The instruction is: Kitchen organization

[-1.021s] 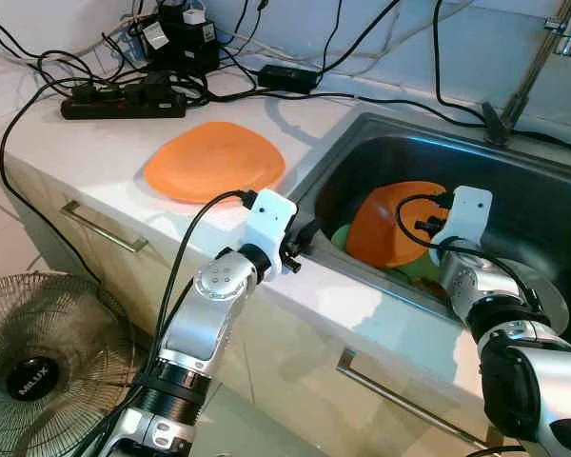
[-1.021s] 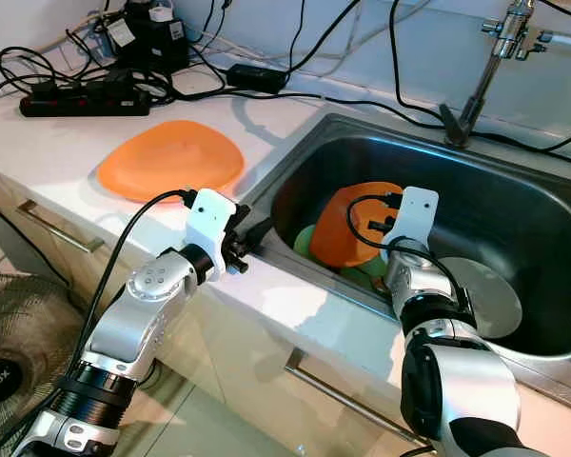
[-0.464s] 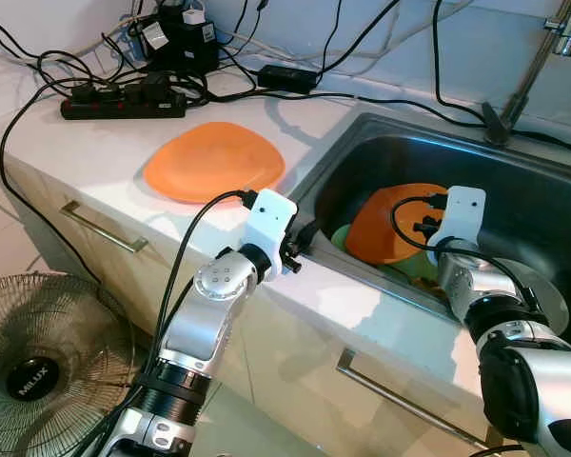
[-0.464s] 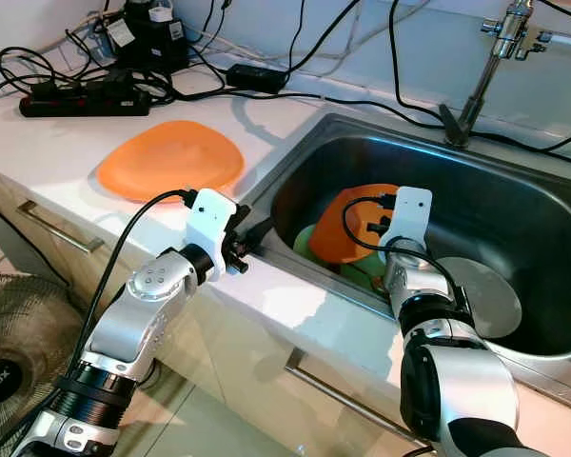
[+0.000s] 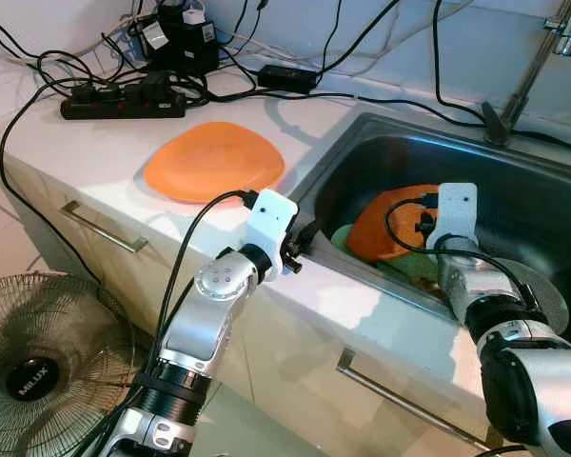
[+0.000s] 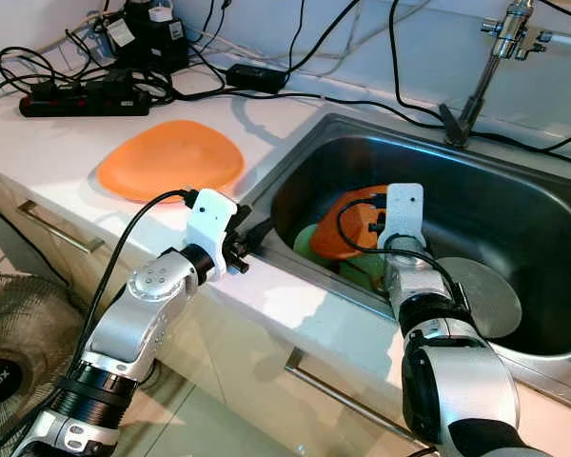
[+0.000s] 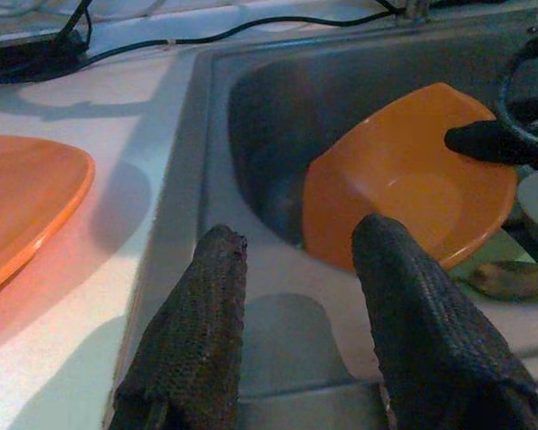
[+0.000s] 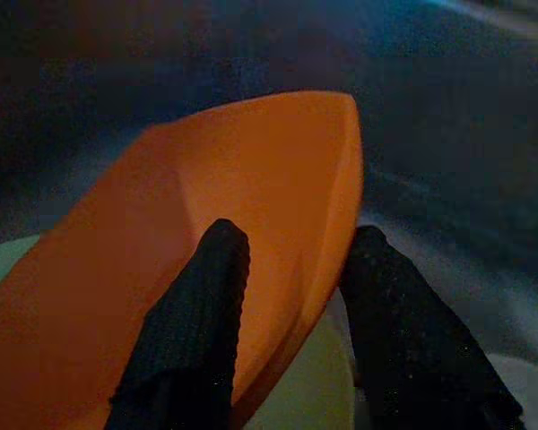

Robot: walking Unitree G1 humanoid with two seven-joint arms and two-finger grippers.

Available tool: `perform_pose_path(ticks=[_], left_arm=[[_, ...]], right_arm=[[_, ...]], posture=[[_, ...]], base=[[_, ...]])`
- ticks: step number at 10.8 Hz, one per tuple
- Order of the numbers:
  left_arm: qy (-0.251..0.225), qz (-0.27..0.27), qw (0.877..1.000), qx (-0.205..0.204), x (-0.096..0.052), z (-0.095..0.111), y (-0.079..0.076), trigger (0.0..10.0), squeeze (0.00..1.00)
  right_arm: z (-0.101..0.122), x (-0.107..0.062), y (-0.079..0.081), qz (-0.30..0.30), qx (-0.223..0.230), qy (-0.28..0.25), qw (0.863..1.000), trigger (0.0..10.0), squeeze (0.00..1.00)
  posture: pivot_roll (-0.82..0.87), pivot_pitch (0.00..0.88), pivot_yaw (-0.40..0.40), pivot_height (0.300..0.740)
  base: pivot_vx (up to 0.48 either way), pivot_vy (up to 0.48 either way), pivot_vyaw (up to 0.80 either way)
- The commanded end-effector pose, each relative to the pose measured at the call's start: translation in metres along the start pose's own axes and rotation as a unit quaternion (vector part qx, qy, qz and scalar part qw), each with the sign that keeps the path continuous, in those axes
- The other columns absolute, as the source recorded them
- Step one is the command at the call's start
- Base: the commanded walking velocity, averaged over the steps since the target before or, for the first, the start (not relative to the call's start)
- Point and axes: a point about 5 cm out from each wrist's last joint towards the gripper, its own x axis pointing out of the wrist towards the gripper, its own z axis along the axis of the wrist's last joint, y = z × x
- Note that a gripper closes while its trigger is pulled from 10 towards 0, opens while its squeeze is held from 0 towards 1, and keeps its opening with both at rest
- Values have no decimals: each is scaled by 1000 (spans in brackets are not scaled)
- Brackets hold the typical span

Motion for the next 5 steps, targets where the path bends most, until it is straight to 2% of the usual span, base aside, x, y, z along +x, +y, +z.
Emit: perform_pose_path(ticks=[1, 2, 3, 4, 5], left_arm=[[2, -8, 1000, 5, 0, 1, -4, 10000, 0], [2, -10, 1000, 4, 0, 1, -5, 10000, 0], [2, -10, 1000, 4, 0, 1, -5, 10000, 0], [2, -10, 1000, 4, 0, 1, -5, 10000, 0], [3, -10, 1000, 4, 0, 1, -6, 10000, 0]], right_arm=[[3, 0, -2, -4, -12, -9, 1000, 10000, 0], [3, 0, -3, -6, -10, -8, 1000, 10000, 0], [2, 0, -3, -10, -6, -7, 1000, 10000, 1000], [2, 0, -3, -9, -13, -7, 1000, 10000, 1000], [2, 0, -3, -9, -16, -7, 1000, 10000, 0]], posture=[[195, 54, 7, 740], [196, 55, 5, 740], [196, 56, 5, 740], [196, 56, 5, 740], [195, 57, 5, 740]], base=[[0, 0, 0], [0, 0, 0], [0, 0, 0], [0, 0, 0], [0, 0, 0]])
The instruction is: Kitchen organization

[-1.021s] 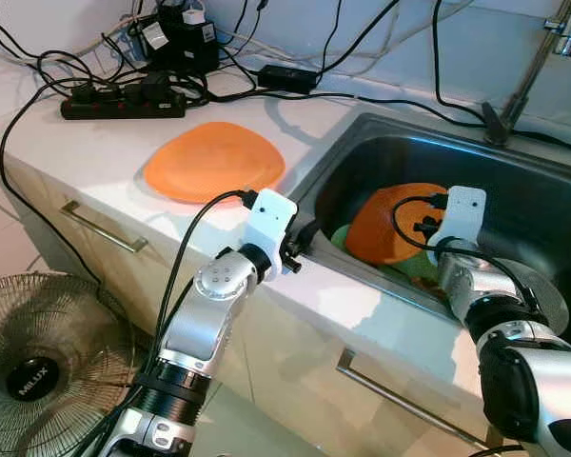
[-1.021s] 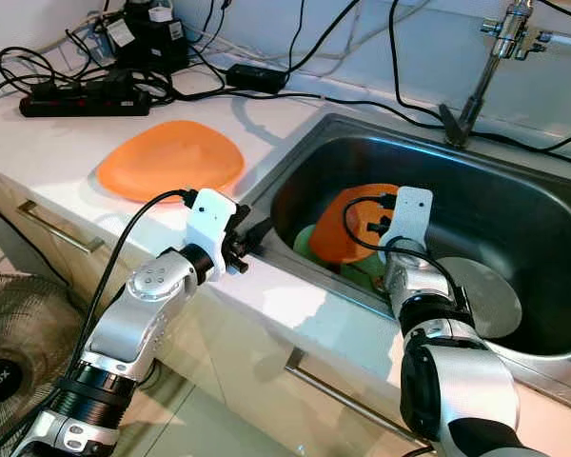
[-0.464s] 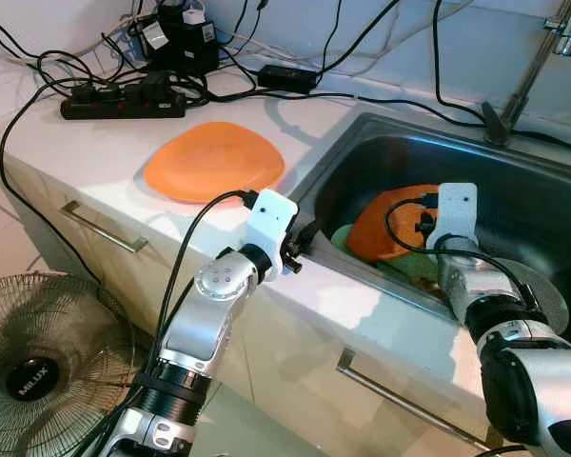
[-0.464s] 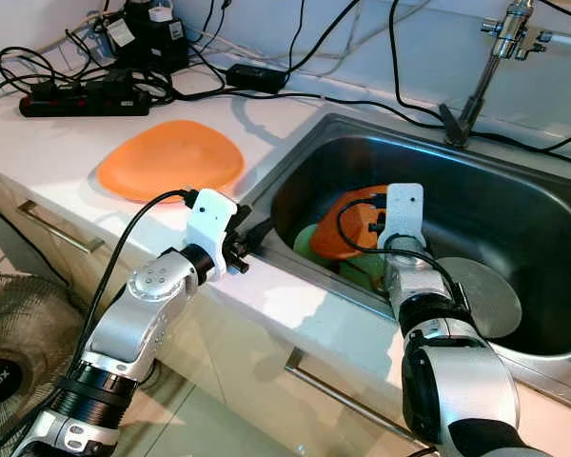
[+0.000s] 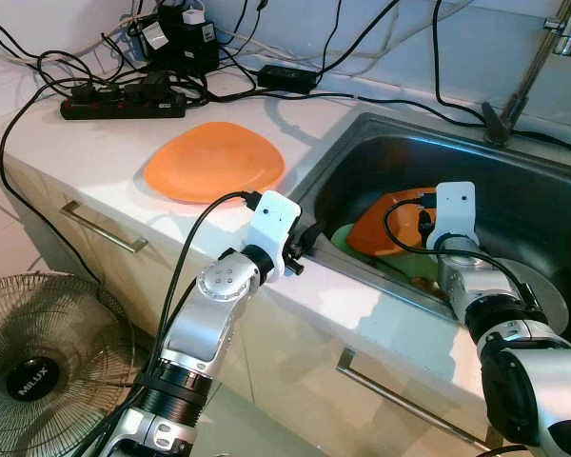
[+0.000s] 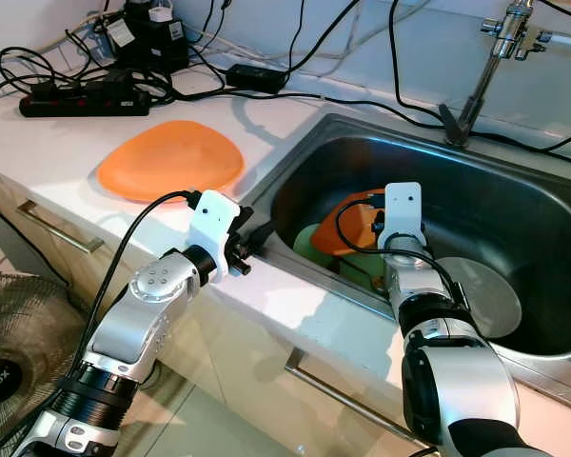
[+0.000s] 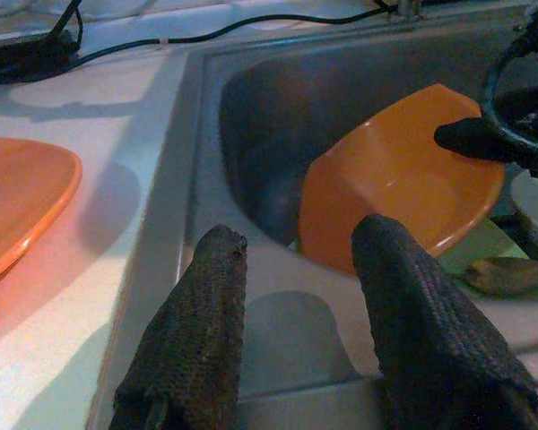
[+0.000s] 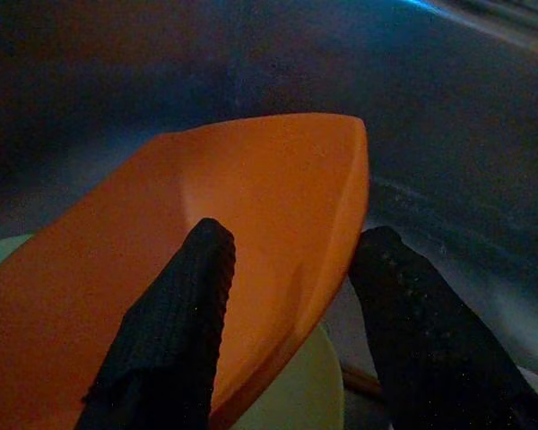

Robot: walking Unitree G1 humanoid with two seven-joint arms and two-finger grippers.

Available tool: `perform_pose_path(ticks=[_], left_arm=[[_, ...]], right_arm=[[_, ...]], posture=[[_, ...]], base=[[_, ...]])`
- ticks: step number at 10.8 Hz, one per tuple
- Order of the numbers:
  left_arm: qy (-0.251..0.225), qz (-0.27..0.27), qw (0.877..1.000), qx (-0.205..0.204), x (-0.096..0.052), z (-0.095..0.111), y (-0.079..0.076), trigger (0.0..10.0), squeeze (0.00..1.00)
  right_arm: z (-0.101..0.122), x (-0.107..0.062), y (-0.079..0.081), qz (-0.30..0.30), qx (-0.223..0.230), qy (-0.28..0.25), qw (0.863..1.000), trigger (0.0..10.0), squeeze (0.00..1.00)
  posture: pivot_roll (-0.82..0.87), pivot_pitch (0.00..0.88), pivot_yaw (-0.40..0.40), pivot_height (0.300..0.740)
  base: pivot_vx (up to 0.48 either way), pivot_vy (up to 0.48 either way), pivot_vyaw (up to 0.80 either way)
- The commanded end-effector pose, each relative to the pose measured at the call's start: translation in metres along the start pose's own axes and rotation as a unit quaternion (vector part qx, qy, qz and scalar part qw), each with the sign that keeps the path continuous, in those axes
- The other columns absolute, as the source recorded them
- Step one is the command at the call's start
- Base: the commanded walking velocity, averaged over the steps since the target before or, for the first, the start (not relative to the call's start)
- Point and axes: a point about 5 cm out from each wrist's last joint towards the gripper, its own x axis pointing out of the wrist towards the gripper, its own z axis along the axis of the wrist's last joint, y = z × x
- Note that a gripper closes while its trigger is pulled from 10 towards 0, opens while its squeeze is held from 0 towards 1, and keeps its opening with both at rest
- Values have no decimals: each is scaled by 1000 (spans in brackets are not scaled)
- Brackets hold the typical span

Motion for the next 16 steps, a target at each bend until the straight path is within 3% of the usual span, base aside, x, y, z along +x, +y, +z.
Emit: perform_pose_path(ticks=[1, 4, 5, 6, 7, 9, 12, 13, 15, 16], left_arm=[[3, -5, 1000, 2, -1, 1, -2, 10000, 0], [3, -7, 1000, 1, 0, 0, -5, 10000, 0], [3, -8, 1000, 0, 0, 0, -6, 10000, 0], [3, -8, 1000, 0, 0, 0, -5, 10000, 0], [3, -8, 1000, 1, 0, 0, -5, 10000, 0], [5, -12, 1000, 2, 1, 0, -7, 10000, 0], [-6, -5, 1000, 7, 1, 3, -5, 10000, 0], [-31, 24, 999, 25, 1, 9, 0, 10000, 0], [-19, 67, 989, 128, -1, 12, 11, 10000, 0], [-1, 87, 975, 205, -2, 15, 17, 10000, 0]], right_arm=[[2, 0, -2, -5, -4, -7, 1000, 10000, 0], [3, 0, -3, -9, -3, -11, 1000, 10000, 0], [2, 0, -5, -16, -3, -8, 1000, 10000, 1000], [3, 0, -5, -17, -8, -10, 1000, 10000, 600], [4, 0, -6, -19, -13, -13, 1000, 10000, 0], [5, 0, -7, -27, -30, -21, 999, 10000, 0], [12, 0, 2, -3, -10, -43, 999, 10000, 0], [29, -3, 18, 49, 61, -88, 993, 10000, 0], [48, -12, 41, 125, 118, -140, 975, 10000, 0], [51, -17, 51, 156, 138, -148, 967, 10000, 0]], posture=[[195, 58, 5, 740], [195, 58, 6, 740], [196, 57, 5, 740], [195, 58, 6, 740], [195, 58, 6, 740], [192, 54, 8, 740], [192, 48, 11, 740], [192, 48, 11, 740], [189, 50, 13, 740], [190, 52, 11, 740]], base=[[0, 0, 0], [0, 0, 0], [0, 0, 0], [0, 0, 0], [0, 0, 0], [0, 0, 0], [0, 0, 0], [0, 0, 0], [0, 0, 0], [0, 0, 0]])
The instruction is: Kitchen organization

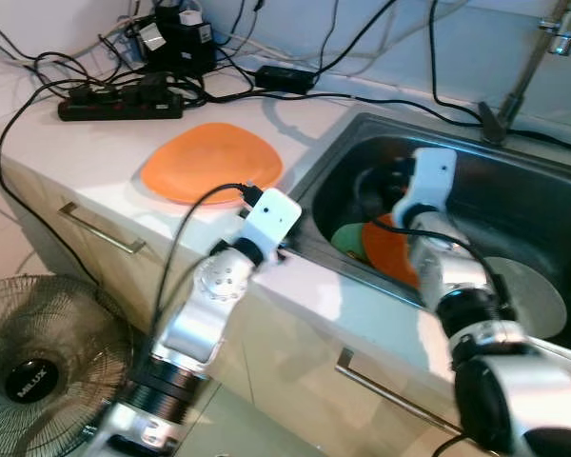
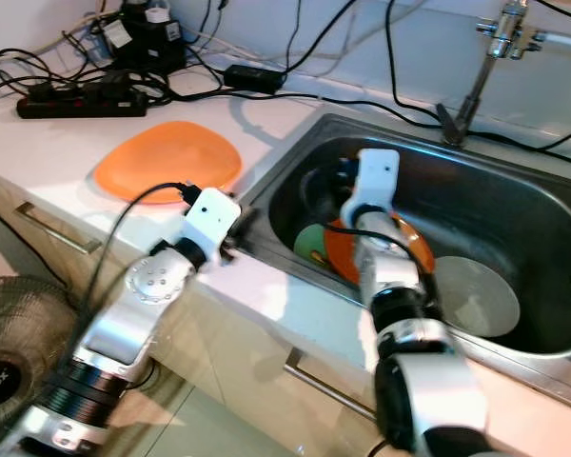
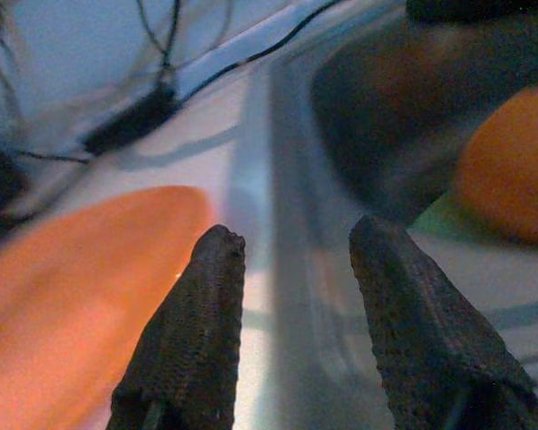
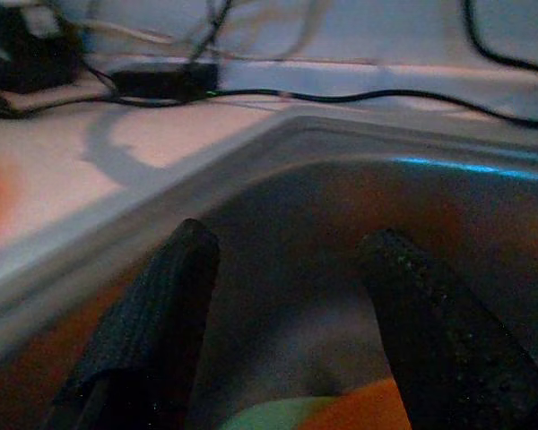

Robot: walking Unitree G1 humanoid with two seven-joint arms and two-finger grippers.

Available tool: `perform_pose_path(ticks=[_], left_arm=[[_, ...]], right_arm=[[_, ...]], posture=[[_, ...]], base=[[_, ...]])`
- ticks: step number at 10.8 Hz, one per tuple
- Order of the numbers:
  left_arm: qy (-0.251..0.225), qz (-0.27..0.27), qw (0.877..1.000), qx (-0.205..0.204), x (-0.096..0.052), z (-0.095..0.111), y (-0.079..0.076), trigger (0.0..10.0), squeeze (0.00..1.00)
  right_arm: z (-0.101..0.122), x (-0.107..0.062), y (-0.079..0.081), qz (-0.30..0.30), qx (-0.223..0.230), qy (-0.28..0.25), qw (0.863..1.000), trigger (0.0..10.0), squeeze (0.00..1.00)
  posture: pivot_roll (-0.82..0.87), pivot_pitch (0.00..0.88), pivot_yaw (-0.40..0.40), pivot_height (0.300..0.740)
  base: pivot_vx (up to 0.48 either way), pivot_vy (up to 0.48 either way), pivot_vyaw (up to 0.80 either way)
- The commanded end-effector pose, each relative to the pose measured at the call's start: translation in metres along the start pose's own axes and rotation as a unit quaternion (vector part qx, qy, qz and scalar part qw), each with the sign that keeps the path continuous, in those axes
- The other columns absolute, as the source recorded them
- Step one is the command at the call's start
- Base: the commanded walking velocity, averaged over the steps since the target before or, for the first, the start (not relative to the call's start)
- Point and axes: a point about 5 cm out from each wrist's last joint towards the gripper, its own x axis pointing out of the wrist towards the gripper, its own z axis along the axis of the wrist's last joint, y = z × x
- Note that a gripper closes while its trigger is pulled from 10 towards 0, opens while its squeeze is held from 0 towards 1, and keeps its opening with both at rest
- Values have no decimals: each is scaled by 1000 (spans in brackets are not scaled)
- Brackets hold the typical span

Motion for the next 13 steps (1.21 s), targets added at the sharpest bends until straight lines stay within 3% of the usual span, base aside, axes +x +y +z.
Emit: perform_pose_path(ticks=[1, 3, 5, 8, 13], left_arm=[[0, 15, 998, 67, 2, 6, 9, 10000, 0], [28, 37, 985, 164, 0, 0, 25, 10000, 0], [77, 42, 970, 228, -6, -8, 41, 10000, 0], [113, 30, 956, 269, -10, -18, 49, 10000, 0], [163, 5, 946, 281, -8, -32, 63, 10000, 0]], right_arm=[[0, -2, 2, 11, 25, 0, 1000, 10000, 0], [0, -4, 4, 20, 41, 1, 999, 10000, 0], [1, -5, 5, 24, 46, 2, 999, 10000, 0], [0, -7, 7, 26, 52, 6, 998, 10000, 0], [0, -11, 8, 26, 51, 11, 998, 10000, 0]], posture=[[190, 54, 8, 740], [194, 59, 5, 740], [195, 61, 5, 740], [198, 64, 9, 740], [191, 83, 11, 740]], base=[[0, 0, 0], [0, 0, 0], [0, 0, 0], [0, 0, 0], [0, 0, 0]])
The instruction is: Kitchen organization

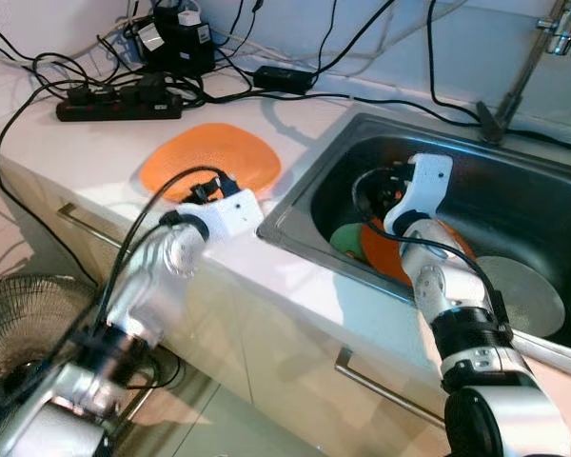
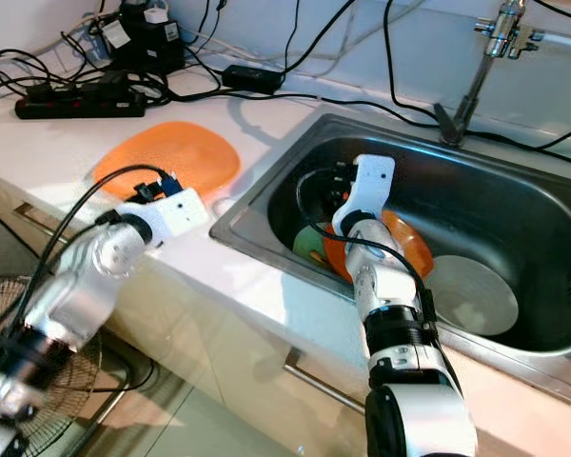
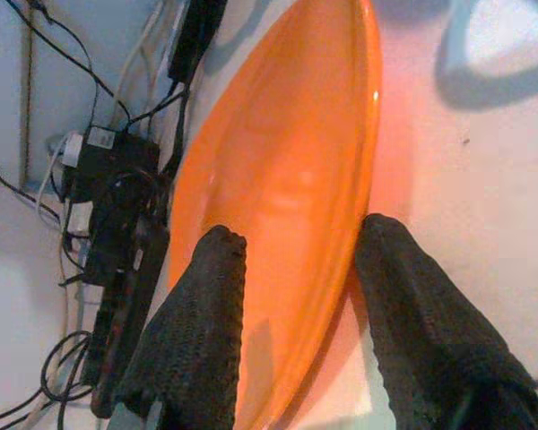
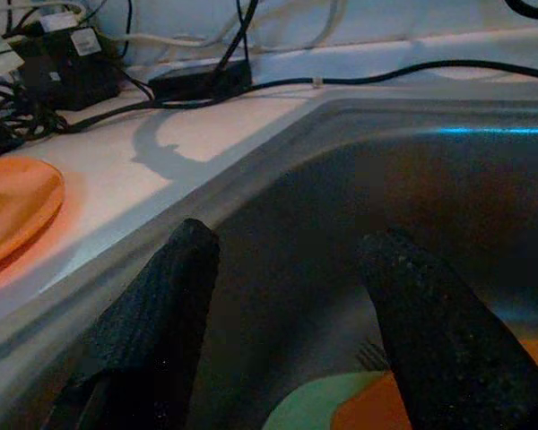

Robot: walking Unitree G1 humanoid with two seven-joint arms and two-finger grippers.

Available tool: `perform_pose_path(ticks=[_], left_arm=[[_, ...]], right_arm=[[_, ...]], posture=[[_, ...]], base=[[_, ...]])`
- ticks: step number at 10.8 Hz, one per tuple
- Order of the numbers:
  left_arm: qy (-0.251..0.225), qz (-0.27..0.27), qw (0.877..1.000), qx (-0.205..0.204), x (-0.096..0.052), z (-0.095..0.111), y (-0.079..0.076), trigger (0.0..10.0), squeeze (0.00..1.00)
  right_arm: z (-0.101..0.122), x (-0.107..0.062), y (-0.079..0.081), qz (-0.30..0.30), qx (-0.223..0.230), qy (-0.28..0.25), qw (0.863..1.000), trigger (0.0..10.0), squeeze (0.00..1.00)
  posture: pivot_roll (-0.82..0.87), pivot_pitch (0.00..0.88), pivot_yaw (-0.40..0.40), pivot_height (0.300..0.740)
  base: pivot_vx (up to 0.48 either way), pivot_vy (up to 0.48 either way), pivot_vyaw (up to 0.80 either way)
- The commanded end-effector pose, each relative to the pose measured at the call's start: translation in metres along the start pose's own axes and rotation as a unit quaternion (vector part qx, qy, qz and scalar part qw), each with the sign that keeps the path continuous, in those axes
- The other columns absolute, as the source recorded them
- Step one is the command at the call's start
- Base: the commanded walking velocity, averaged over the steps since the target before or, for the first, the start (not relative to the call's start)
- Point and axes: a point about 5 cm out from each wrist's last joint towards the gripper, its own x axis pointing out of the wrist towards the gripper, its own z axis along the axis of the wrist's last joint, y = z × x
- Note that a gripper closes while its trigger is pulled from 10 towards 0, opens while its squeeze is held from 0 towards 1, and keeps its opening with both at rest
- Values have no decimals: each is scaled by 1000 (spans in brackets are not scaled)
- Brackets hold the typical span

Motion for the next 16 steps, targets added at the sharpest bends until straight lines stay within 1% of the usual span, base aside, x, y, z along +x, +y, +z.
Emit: perform_pose_path(ticks=[1, 3, 5, 6, 9, 16], left_arm=[[12, -22, 1000, 12, 2, -6, -3, 10000, 0], [18, -25, 999, 42, 10, -9, 10, 10000, 0], [26, -21, 997, 64, 16, -12, 18, 10000, 0], [26, -24, 997, 65, 17, -14, 19, 0, 0], [21, -32, 997, 65, 19, -15, 14, 0, 0], [3, -40, 997, 60, 23, -13, 9, 0, 0]], right_arm=[[0, -1, 2, 0, 7, 2, 1000, 10000, 0], [-1, -4, 3, 1, 8, 4, 1000, 10000, 0], [-1, -5, 3, 0, 8, 6, 1000, 10000, 0], [-1, -5, 3, -1, 8, 6, 1000, 10000, 0], [-1, -4, 3, 0, 6, 10, 1000, 10000, 0], [-1, -2, 4, 4, 7, 12, 1000, 10000, 0]], posture=[[191, 86, 13, 740], [192, 94, 17, 740], [188, 94, 19, 740], [187, 92, 19, 740], [186, 85, 17, 740], [183, 51, 19, 740]], base=[[0, 0, 0], [0, 0, 0], [0, 0, 0], [0, 0, 0], [0, 0, 0], [0, 0, 0]])
